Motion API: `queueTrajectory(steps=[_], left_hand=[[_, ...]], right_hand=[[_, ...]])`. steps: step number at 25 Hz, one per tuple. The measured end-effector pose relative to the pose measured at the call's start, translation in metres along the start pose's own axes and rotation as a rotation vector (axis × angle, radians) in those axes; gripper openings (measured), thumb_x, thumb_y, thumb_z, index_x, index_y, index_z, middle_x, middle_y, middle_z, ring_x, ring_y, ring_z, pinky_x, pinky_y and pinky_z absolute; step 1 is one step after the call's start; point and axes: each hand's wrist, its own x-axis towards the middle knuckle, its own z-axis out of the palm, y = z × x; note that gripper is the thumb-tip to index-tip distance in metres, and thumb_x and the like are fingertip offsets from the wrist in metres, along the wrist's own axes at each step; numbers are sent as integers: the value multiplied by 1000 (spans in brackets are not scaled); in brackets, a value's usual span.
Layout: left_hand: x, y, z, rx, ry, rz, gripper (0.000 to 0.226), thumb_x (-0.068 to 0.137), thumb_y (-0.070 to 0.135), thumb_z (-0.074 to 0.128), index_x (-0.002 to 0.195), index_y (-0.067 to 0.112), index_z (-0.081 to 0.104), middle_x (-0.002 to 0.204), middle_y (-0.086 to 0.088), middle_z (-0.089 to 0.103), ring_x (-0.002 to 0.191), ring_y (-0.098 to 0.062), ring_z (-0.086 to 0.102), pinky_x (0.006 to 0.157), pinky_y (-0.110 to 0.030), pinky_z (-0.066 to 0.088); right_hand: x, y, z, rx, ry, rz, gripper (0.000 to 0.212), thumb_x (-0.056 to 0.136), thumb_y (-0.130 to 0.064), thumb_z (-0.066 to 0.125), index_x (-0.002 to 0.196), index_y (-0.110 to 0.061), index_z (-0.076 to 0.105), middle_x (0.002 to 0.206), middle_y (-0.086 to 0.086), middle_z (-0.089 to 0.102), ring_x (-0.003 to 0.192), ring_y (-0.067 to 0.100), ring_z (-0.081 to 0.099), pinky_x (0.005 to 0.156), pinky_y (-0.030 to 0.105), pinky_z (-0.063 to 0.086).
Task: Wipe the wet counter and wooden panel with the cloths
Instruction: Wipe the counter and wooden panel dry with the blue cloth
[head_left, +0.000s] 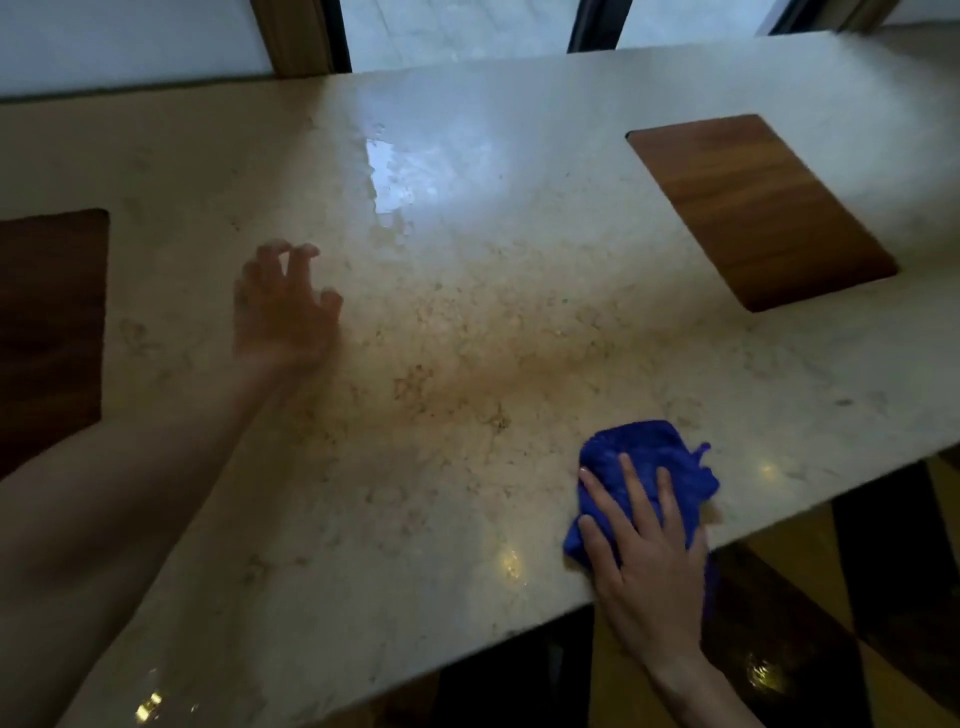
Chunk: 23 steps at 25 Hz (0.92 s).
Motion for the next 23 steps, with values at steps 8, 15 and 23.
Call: queueTrajectory(steps=[8, 15, 23], left_hand=[[32, -92, -2, 191, -251, -227, 58, 95, 64, 28, 147, 36, 27, 165, -6, 9, 151, -42, 4, 109, -79, 1], [28, -82, -13, 196, -275, -224, 69, 87, 67, 19, 148, 35, 26, 162, -6, 16, 150, -40, 9, 110, -78, 7], [22, -84, -6, 219, -241, -184, 66, 91, 64, 27, 149, 34, 31, 164, -10, 24, 150, -42, 16, 111, -78, 9]], right_hand=[[17, -87, 35, -99, -22, 81, 53, 100, -62, 12, 151, -53, 20, 163, -8, 20, 149, 31, 18, 99, 73, 29], [197, -165, 34, -74, -36, -58, 53, 98, -59, 15, 151, -53, 18, 166, -8, 8, 153, 30, -2, 110, 71, 12], [477, -264, 13, 6, -68, -61, 49, 100, -55, 21, 149, -55, 20, 166, -13, 1, 152, 25, -9, 115, 64, -9]])
